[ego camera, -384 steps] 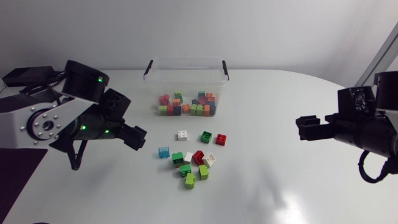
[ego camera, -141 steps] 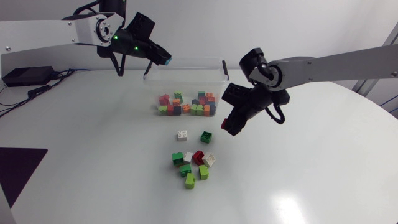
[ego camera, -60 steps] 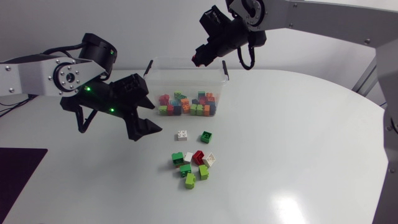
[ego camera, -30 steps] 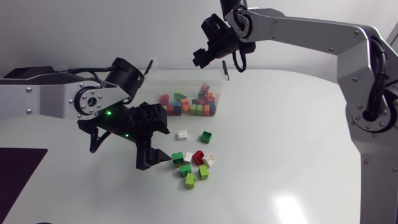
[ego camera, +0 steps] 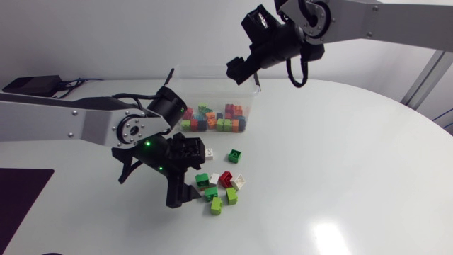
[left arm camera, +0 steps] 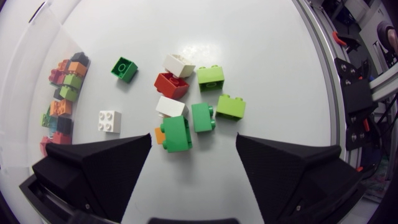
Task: Place the duplo bricks in the container
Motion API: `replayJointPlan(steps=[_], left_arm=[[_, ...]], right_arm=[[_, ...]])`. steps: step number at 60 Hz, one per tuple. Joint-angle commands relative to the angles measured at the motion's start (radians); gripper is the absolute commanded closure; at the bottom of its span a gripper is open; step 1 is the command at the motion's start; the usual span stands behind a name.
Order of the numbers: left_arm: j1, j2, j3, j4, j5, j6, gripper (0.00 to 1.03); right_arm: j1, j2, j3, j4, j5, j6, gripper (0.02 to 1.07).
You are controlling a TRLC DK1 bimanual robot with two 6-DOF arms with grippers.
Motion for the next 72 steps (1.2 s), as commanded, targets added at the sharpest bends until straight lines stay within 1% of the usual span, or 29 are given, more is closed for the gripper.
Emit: replayJointPlan(steps=[1,7,14,23,27,30,32,36,38,39,48,57,63,72], left_arm=[[-0.015,0.038,0.01,-0.011,-0.009,-0.019,0.18],[-0.021,0.067,0.019,-0.009,-0.019,-0.031,0.26],[-0.022,0.093,0.024,0.015,-0.026,-0.037,0.27],[-0.01,0.127,0.055,0.031,-0.033,-0.056,0.44],[-0.005,0.132,0.067,0.032,-0.033,-0.065,0.48],[-0.004,0.132,0.068,0.04,-0.033,-0.072,0.49],[-0.004,0.132,0.071,0.048,-0.033,-0.083,0.53],[-0.002,0.139,0.079,0.057,-0.036,-0.099,0.65],[-0.001,0.142,0.082,0.061,-0.041,-0.103,0.69],[0.001,0.145,0.085,0.064,-0.046,-0.111,0.73],[-0.002,0.145,0.071,0.063,-0.05,-0.106,0.76],[0.001,0.104,0.045,0.061,-0.05,-0.103,0.78],[0.004,0.049,0.03,0.052,-0.05,-0.1,0.78],[0.025,-0.049,0.036,0.017,-0.049,-0.1,0.78]], right_arm=[[0.019,-0.075,-0.11,0.014,0.009,-0.015,0.06],[0.032,-0.155,-0.217,0.015,0.009,-0.023,0.07],[0.056,-0.253,-0.36,0.035,0.013,-0.031,0.07],[0.087,-0.345,-0.532,0.077,0.024,-0.031,0.07],[0.098,-0.371,-0.595,0.094,0.033,-0.032,0.07],[0.104,-0.388,-0.629,0.1,0.039,-0.035,0.07],[0.105,-0.4,-0.652,0.107,0.042,-0.037,0.07],[0.108,-0.426,-0.681,0.109,0.047,-0.037,0.07],[0.11,-0.439,-0.691,0.11,0.047,-0.037,0.07],[0.11,-0.446,-0.696,0.109,0.047,-0.035,0.07],[0.13,-0.489,-0.736,0.107,0.05,-0.035,0.07],[0.141,-0.497,-0.764,0.098,0.052,-0.038,0.07],[0.151,-0.466,-0.779,0.094,0.052,-0.043,0.07],[0.15,-0.362,-0.759,0.109,0.052,-0.072,0.07]])
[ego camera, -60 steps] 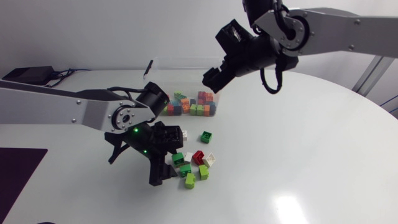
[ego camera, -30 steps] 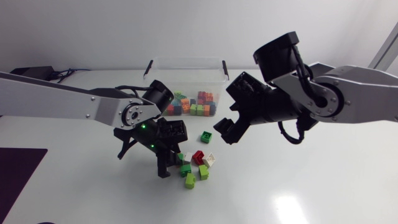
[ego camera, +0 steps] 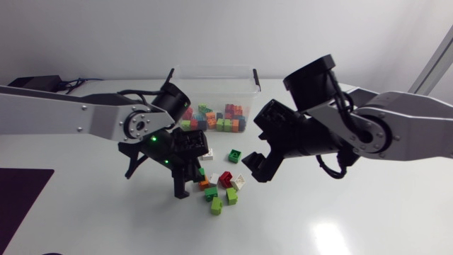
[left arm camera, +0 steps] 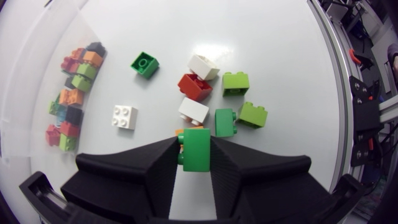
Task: Place the duplo bricks in the container
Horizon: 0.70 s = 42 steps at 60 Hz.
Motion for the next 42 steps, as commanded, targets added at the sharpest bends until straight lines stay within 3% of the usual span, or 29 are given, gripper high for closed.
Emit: replayJointPlan(steps=[1,21,42], left_arm=[[0.019,-0.088,-0.005,-0.021,0.001,-0.006,0.78],[0.105,-0.227,0.054,-0.07,0.07,-0.02,0.78],[0.189,-0.272,0.143,0.01,0.189,-0.133,0.78]], right_arm=[[-0.003,0.082,-0.001,0.01,0.007,-0.031,0.07],[-0.081,0.383,0.187,0.019,-0.041,-0.103,0.07],[-0.115,0.596,0.35,0.007,-0.092,-0.147,0.07]])
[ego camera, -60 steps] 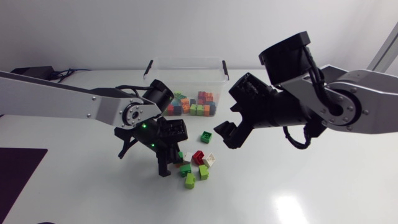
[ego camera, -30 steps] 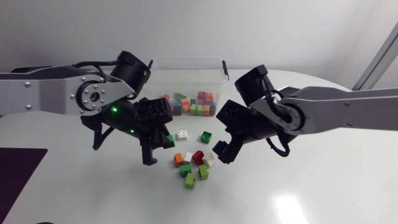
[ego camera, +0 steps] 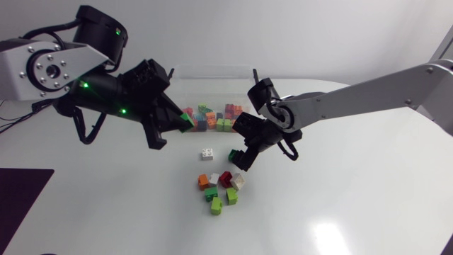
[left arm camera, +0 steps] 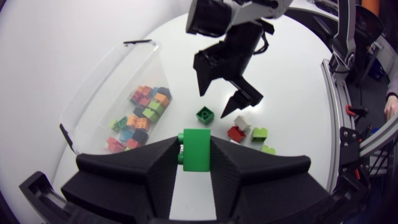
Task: Place the duplo bricks in the container
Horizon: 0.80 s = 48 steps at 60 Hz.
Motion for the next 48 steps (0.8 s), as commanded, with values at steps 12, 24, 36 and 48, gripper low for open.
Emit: replayJointPlan(steps=[12,24,36,48], left_arm=[[0.056,0.01,0.093,0.121,0.054,-0.131,0.78],[0.107,0.072,0.164,0.19,0.068,-0.215,0.77],[0.114,0.13,0.185,0.276,0.068,-0.266,0.77],[0.121,0.23,0.233,0.337,0.051,-0.296,0.77]], right_arm=[[-0.016,0.122,0.104,-0.026,-0.039,-0.052,0.14],[0.005,0.162,0.125,-0.055,-0.037,-0.061,0.34],[0.002,0.179,0.135,-0.055,-0.036,-0.068,0.73],[-0.006,0.12,0.105,-0.049,-0.037,-0.06,0.77]])
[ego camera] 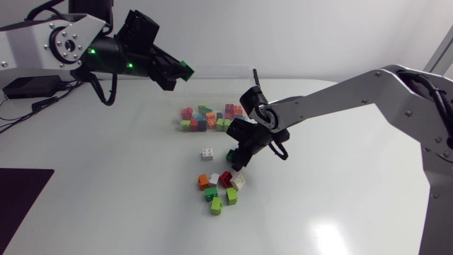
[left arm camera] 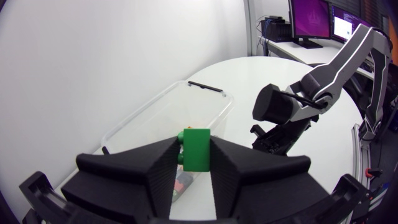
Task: Place the duplo bricks in the container
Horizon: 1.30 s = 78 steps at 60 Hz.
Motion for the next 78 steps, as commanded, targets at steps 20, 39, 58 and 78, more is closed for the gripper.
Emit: replayJointPlan(steps=[20,39,58,78], left_arm=[[0.013,0.216,0.144,0.123,-0.091,-0.066,0.75],[0.016,0.351,0.283,0.141,-0.192,-0.107,0.24],[0.034,0.258,0.186,0.117,-0.205,-0.064,0.05],[0.005,0.051,-0.081,0.02,-0.109,0.135,0.05]], right_arm=[[-0.008,-0.204,-0.073,-0.025,-0.003,0.004,0.77],[-0.015,-0.328,-0.033,-0.075,-0.014,0.036,0.77],[-0.058,-0.385,0.093,-0.088,-0.031,0.102,0.77],[-0.058,-0.296,0.258,-0.054,-0.029,0.193,0.77]])
